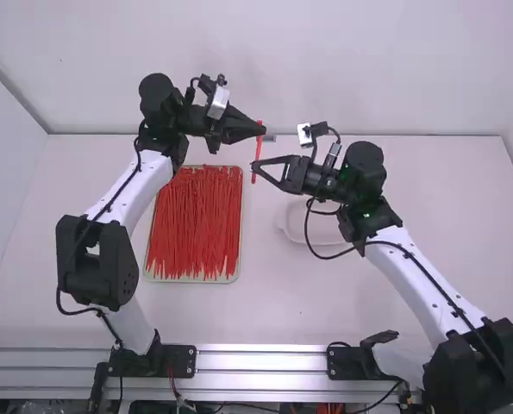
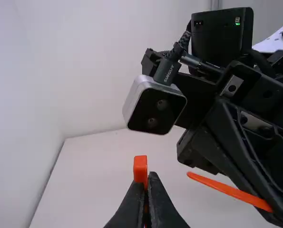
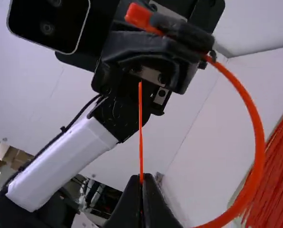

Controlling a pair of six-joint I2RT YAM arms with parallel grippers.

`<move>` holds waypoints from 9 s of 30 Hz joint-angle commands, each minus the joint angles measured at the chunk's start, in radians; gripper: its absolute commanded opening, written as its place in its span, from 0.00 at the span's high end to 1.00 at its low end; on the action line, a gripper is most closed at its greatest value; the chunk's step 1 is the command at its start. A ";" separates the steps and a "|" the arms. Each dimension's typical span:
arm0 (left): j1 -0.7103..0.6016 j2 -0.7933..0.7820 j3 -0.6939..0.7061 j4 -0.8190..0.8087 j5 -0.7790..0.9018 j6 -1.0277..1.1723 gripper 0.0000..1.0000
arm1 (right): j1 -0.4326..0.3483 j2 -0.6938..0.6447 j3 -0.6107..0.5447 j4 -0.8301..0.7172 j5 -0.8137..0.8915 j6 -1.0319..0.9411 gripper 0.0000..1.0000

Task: Fasten the cable tie

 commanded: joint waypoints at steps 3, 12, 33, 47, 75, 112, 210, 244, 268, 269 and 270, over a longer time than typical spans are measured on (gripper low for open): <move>-0.008 -0.001 -0.031 0.007 0.021 0.016 0.98 | 0.021 0.001 -0.008 0.014 -0.016 0.030 1.00; -0.002 -0.001 -0.042 0.006 0.021 0.034 0.98 | -0.010 0.001 -0.008 0.032 -0.016 0.053 1.00; -0.035 -0.001 -0.042 0.028 0.021 0.023 0.98 | -0.004 0.001 -0.008 0.029 0.007 0.048 1.00; -0.028 -0.001 -0.042 0.028 0.021 0.023 0.98 | -0.004 0.001 -0.008 0.029 0.008 0.049 1.00; -0.027 -0.001 -0.042 0.051 0.020 0.023 0.98 | -0.030 0.001 -0.008 0.029 0.011 0.049 1.00; -0.053 -0.001 -0.042 0.058 0.021 0.034 0.98 | -0.069 0.001 -0.008 0.057 0.002 0.118 1.00; -0.062 -0.001 -0.181 0.734 -0.015 -0.357 0.99 | -0.077 0.001 -0.008 0.209 0.078 0.264 0.61; -0.084 -0.001 -0.260 0.787 0.019 -0.541 0.98 | -0.102 0.001 -0.008 0.217 0.037 0.266 0.59; -0.094 -0.006 -0.282 0.929 0.010 -0.685 0.98 | -0.114 0.001 -0.008 0.212 -0.045 0.239 0.55; -0.097 -0.006 -0.282 0.929 0.011 -0.685 0.98 | -0.114 0.001 -0.008 0.212 -0.045 0.240 0.55; -0.105 -0.006 -0.282 0.930 0.012 -0.685 0.98 | -0.114 0.001 -0.008 0.212 -0.045 0.239 0.55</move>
